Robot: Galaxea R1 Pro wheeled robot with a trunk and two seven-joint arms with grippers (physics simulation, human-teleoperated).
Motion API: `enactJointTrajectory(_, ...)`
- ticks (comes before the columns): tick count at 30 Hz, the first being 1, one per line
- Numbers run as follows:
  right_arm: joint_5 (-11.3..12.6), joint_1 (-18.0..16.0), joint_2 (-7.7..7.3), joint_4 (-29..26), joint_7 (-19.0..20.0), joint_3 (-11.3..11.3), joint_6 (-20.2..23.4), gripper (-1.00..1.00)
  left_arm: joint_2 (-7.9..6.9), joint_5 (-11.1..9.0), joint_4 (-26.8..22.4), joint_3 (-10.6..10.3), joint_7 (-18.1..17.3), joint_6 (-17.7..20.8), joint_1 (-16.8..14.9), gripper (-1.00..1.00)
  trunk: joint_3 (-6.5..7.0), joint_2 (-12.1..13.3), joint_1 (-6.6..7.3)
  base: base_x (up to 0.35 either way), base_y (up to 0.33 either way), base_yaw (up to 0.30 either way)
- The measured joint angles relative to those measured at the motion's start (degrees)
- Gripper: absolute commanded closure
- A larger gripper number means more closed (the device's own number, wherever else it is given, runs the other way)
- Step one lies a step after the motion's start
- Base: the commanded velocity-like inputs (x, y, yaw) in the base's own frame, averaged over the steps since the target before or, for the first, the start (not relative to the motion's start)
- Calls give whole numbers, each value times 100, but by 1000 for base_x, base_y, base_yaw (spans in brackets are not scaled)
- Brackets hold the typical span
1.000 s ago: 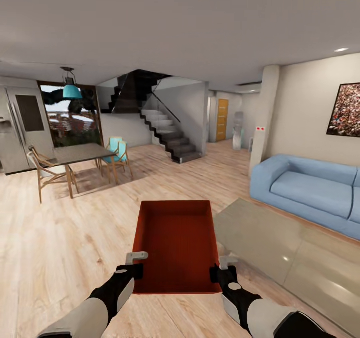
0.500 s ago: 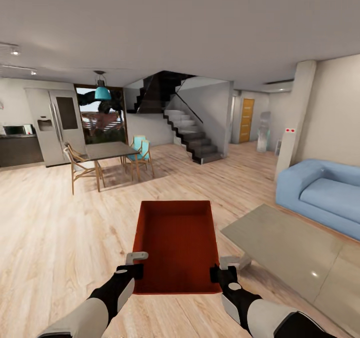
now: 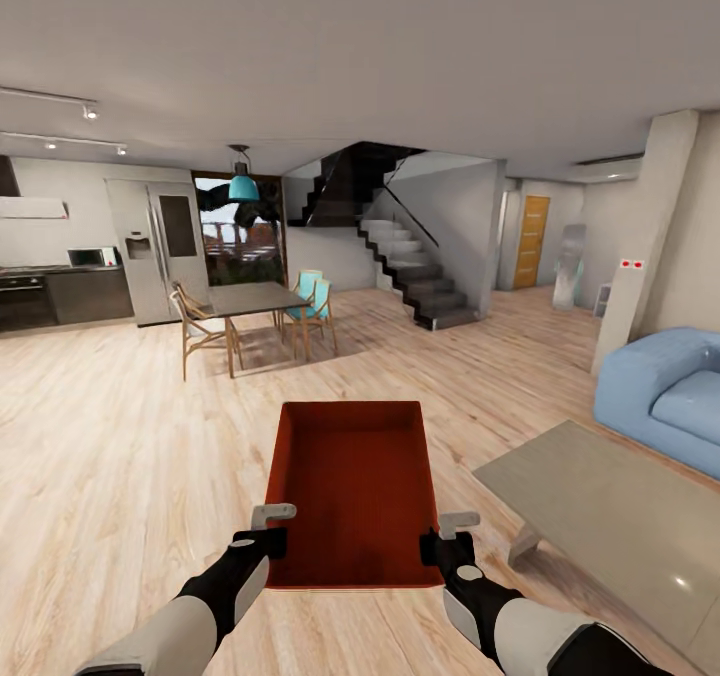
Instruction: Move the two storage containers from the living room to the garage. In the garage, place one container on the floor and stack the other container on top of it (either order is fine).
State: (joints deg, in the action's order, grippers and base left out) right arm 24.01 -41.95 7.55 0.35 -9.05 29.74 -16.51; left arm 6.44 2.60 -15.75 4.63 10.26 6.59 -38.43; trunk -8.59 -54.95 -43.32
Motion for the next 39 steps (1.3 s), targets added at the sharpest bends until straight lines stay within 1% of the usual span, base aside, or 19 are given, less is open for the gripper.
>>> enactJointTrajectory(39, -7, 0, 1, 1, 5, -8, 1, 100, -5, 3, 0, 7, -14, 0, 1, 100, 0, 0, 0, 321, 0, 0)
